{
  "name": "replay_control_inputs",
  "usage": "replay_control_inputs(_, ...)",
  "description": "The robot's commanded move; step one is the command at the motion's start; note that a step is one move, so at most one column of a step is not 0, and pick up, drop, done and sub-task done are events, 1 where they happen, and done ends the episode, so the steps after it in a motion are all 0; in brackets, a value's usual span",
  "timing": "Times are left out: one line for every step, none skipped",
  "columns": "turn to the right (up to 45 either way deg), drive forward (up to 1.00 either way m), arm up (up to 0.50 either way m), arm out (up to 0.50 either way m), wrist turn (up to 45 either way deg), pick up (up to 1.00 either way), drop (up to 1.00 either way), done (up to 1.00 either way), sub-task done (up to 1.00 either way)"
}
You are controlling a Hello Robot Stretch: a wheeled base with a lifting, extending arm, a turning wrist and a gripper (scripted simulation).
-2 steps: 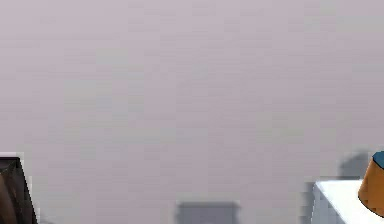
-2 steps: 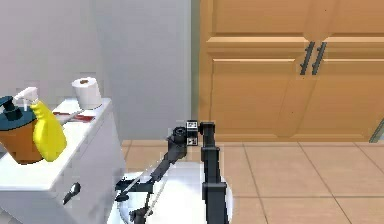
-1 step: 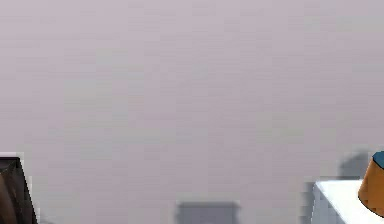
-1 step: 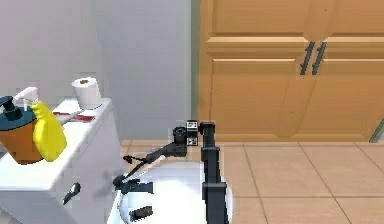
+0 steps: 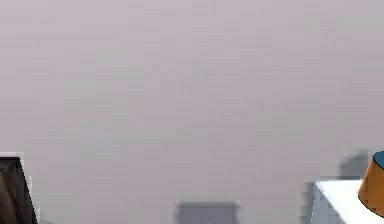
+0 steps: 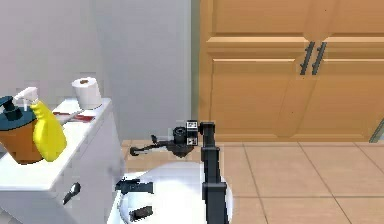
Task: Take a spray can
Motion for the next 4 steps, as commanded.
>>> replay_control_inputs(0.0, 0.0, -0.28, 0.0, 0.0, 0.0, 0.0, 0.0, 0.0)
replay_control_inputs(0.0, 0.0, 0.0, 0.0, 0.0, 1.0, 0.0, 0.0, 0.0)
replay_control_inputs(0.0, 0.0, 0.1, 0.0, 0.0, 0.0, 0.0, 0.0, 0.0)
replay_control_inputs(0.0, 0.0, 0.0, 0.0, 0.0, 0.0, 0.0, 1.0, 0.0)
